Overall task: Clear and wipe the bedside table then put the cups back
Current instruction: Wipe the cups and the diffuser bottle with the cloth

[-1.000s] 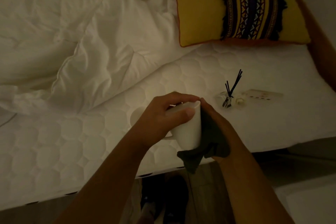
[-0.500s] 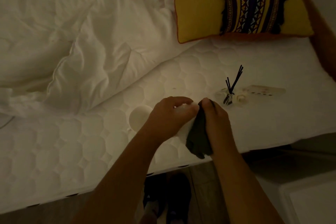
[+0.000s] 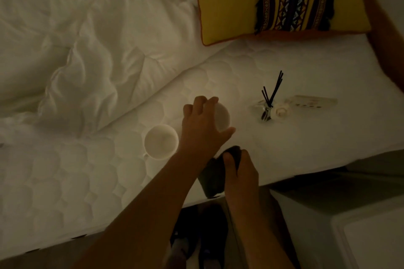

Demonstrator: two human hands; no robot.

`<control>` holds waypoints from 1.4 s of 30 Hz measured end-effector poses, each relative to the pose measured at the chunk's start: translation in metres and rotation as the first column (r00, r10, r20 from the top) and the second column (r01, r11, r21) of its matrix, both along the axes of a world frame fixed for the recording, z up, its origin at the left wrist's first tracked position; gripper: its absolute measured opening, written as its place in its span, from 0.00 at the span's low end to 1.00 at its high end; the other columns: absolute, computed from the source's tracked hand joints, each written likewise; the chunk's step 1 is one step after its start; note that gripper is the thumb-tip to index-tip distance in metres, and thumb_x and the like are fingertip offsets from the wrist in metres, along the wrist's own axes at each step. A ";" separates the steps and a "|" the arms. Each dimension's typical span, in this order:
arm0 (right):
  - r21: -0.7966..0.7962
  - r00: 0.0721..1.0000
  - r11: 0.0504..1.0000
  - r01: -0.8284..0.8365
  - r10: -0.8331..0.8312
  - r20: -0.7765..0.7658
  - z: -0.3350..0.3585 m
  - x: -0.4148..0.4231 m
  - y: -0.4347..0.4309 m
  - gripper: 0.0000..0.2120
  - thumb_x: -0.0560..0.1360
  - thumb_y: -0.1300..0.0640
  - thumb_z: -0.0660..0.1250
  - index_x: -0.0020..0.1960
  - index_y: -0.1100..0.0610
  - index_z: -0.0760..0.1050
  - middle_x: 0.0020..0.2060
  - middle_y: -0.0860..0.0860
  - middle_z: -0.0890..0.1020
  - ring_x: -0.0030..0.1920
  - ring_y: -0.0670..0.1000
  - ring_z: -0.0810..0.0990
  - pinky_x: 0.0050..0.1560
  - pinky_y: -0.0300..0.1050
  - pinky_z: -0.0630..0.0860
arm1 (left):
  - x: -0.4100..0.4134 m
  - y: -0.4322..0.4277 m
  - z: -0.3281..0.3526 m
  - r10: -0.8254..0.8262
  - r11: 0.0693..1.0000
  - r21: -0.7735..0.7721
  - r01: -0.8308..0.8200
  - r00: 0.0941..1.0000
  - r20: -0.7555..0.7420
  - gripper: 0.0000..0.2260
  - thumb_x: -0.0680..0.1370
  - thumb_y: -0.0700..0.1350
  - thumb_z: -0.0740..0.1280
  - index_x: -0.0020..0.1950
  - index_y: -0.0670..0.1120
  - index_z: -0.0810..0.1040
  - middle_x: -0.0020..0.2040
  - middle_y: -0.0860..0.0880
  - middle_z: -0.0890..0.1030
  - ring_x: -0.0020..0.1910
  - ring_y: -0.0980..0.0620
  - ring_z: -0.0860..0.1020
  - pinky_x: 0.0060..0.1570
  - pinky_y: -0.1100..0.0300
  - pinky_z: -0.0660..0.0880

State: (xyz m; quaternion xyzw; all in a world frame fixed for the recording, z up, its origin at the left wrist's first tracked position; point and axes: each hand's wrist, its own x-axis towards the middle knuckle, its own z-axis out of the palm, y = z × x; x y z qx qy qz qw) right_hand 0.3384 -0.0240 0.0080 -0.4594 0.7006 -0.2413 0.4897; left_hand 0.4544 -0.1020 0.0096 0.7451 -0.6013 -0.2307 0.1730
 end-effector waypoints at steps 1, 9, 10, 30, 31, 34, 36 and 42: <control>0.029 0.999 0.999 0.030 -0.031 0.009 0.000 -0.004 0.002 0.16 0.79 0.47 0.60 0.58 0.59 0.73 0.53 0.52 0.79 0.54 0.51 0.78 0.62 0.48 0.73 | -0.001 0.000 -0.003 -0.033 0.999 0.007 0.033 0.998 0.050 0.38 0.65 0.63 0.74 0.70 0.53 0.64 0.66 0.49 0.66 0.62 0.45 0.65 0.58 0.50 0.70; 0.104 0.992 0.988 0.116 -0.121 0.042 0.003 -0.030 -0.005 0.18 0.78 0.43 0.59 0.62 0.53 0.71 0.54 0.46 0.77 0.55 0.47 0.75 0.64 0.48 0.71 | 0.000 0.006 -0.018 -0.098 0.988 0.134 0.074 0.977 0.188 0.38 0.67 0.60 0.73 0.71 0.53 0.58 0.69 0.46 0.63 0.67 0.42 0.65 0.64 0.40 0.65; 0.097 0.990 0.987 0.129 -0.133 0.043 0.003 -0.034 -0.009 0.19 0.79 0.45 0.59 0.63 0.56 0.72 0.57 0.50 0.78 0.57 0.50 0.76 0.65 0.52 0.72 | -0.001 0.005 -0.015 -0.100 0.984 0.165 0.066 0.974 0.204 0.40 0.67 0.61 0.73 0.71 0.53 0.57 0.70 0.46 0.62 0.69 0.41 0.63 0.67 0.38 0.61; 0.184 0.844 0.875 0.448 -0.481 0.238 -0.005 -0.120 -0.030 0.09 0.79 0.46 0.61 0.57 0.48 0.73 0.53 0.50 0.80 0.53 0.50 0.80 0.56 0.50 0.77 | -0.107 -0.059 -0.024 0.037 0.998 -0.033 -0.060 0.874 -0.485 0.15 0.72 0.42 0.74 0.36 0.61 0.75 0.34 0.64 0.76 0.37 0.72 0.77 0.34 0.78 0.70; 0.188 0.839 0.872 0.452 -0.487 0.241 -0.005 -0.119 -0.032 0.10 0.80 0.46 0.61 0.58 0.49 0.73 0.53 0.50 0.80 0.53 0.50 0.79 0.57 0.50 0.77 | -0.111 -0.061 -0.025 0.028 0.997 -0.047 -0.058 0.879 -0.475 0.14 0.73 0.41 0.73 0.35 0.59 0.76 0.33 0.63 0.76 0.36 0.72 0.77 0.33 0.78 0.70; 0.176 0.839 0.876 0.449 -0.481 0.255 -0.004 -0.112 -0.039 0.08 0.80 0.47 0.61 0.56 0.48 0.73 0.50 0.48 0.79 0.50 0.47 0.79 0.54 0.46 0.77 | -0.118 -0.065 -0.032 0.060 0.995 -0.043 -0.090 0.883 -0.465 0.11 0.73 0.40 0.73 0.39 0.55 0.77 0.36 0.57 0.78 0.39 0.67 0.79 0.39 0.73 0.75; 0.152 0.851 0.888 0.434 -0.459 0.255 0.000 -0.107 -0.044 0.06 0.80 0.46 0.61 0.53 0.47 0.72 0.48 0.46 0.79 0.49 0.44 0.78 0.51 0.43 0.77 | -0.120 -0.066 -0.035 0.102 0.995 0.041 -0.094 0.866 -0.489 0.06 0.75 0.42 0.73 0.49 0.47 0.79 0.47 0.49 0.82 0.48 0.58 0.80 0.50 0.62 0.78; 0.029 0.931 0.945 0.326 -0.326 0.166 0.013 -0.112 -0.054 0.15 0.79 0.45 0.60 0.57 0.56 0.73 0.50 0.52 0.80 0.53 0.50 0.79 0.52 0.42 0.76 | -0.115 -0.072 -0.021 0.114 0.992 0.099 -0.075 0.864 -0.491 0.12 0.75 0.42 0.71 0.56 0.40 0.79 0.52 0.45 0.83 0.49 0.52 0.80 0.49 0.66 0.77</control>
